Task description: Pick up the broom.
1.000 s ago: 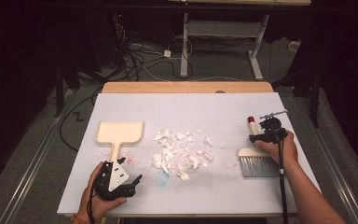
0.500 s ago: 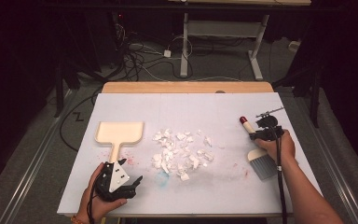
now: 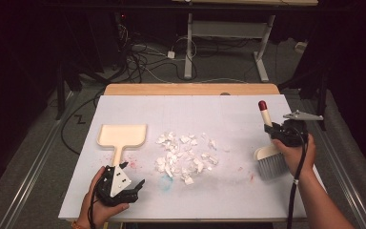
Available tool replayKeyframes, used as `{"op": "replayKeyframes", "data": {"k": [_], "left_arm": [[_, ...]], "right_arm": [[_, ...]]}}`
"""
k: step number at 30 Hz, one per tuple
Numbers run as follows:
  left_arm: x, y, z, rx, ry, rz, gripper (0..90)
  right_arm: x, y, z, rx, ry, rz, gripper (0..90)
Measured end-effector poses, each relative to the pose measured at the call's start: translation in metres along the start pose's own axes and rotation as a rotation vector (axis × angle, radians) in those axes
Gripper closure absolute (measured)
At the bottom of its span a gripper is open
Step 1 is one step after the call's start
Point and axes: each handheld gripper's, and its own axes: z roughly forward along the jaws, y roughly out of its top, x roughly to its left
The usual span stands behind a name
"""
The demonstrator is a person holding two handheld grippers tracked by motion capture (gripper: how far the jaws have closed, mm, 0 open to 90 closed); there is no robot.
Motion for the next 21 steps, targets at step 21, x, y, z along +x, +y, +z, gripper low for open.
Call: {"op": "replayKeyframes", "data": {"k": [21], "left_arm": [[-0.11,0.16,0.053,-0.235,-0.421,-0.021,22.9]], "right_arm": [[0.11,0.015,-0.046,-0.257,0.227,-0.127,71.1]]}}
